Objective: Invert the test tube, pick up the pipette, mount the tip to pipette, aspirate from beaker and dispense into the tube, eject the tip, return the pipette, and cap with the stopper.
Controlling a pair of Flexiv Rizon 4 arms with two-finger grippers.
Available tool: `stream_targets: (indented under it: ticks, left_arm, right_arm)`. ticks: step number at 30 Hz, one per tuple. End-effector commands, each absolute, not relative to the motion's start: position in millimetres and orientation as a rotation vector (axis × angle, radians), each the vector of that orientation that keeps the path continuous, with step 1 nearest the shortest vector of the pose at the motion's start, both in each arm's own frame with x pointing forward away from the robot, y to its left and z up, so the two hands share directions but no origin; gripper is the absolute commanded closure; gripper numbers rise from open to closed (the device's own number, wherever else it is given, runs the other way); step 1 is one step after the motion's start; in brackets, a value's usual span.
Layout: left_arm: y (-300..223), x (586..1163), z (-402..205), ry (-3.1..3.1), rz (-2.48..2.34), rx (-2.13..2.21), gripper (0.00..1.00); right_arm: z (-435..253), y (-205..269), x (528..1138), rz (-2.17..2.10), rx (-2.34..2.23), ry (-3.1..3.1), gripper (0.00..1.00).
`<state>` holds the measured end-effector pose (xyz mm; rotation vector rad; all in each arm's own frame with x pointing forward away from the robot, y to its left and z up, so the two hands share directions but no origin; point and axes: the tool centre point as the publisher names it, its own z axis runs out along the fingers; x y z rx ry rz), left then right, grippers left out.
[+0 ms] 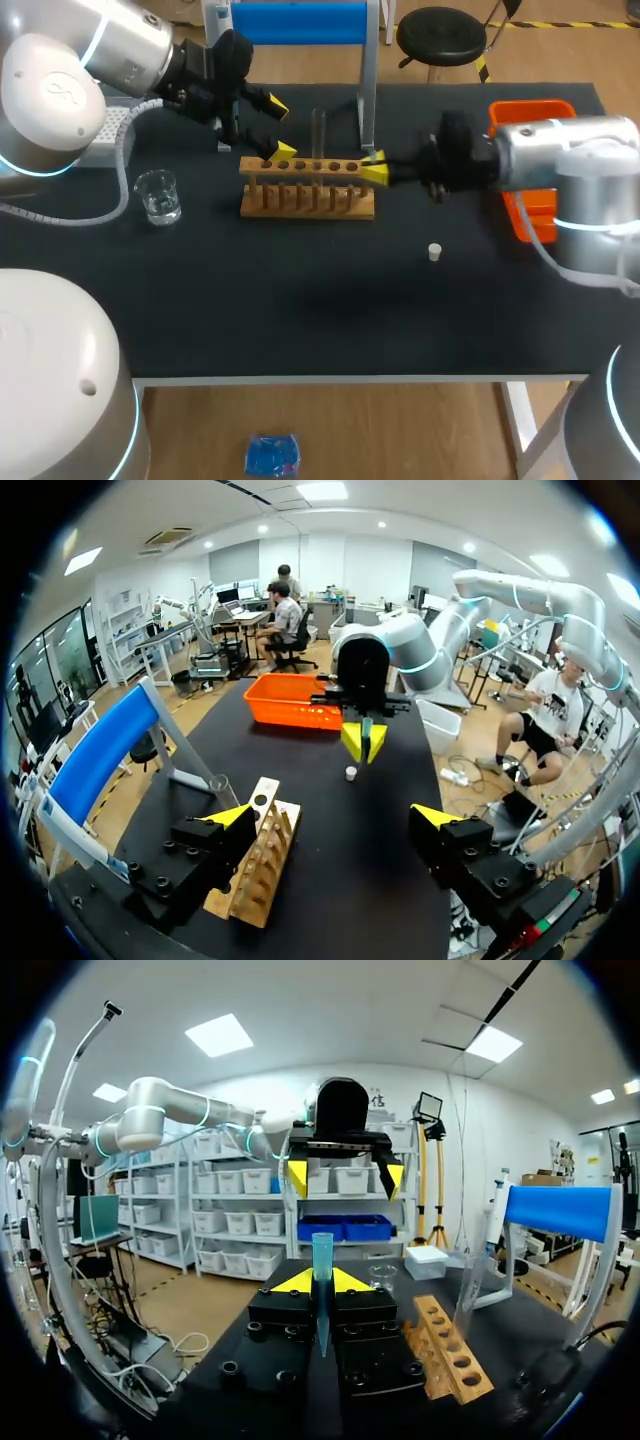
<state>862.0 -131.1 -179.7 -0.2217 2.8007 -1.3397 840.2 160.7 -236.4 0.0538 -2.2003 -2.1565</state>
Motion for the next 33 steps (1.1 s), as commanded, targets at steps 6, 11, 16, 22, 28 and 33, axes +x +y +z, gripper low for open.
stream_targets:
  ticks: [6,11,16,22,28,33]
  left_arm:
    - [-130,862,-178,2.807,-1.336,-0.221,0.00]
    - [-130,862,-178,2.807,-1.336,-0.221,0.00]
    - [-130,862,-178,2.807,-1.336,-0.221,0.00]
    - [-130,862,-178,2.807,-1.336,-0.221,0.00]
    - [-130,862,-178,2.807,-1.336,-0.221,0.00]
    - [-130,862,-178,2.807,-1.336,-0.221,0.00]
  right_arm:
    - [-242,104,824,-2.166,0.027,-2.232,1.00]
    - [-247,87,822,-2.177,0.014,-2.229,1.00]
    - [-251,76,819,-2.190,0.013,-2.221,1.00]
    - [-252,68,818,-2.202,0.024,-2.215,1.00]
    - [-253,66,818,-2.202,0.027,-2.216,1.00]
    - [-253,66,818,-2.202,0.027,-2.216,1.00]
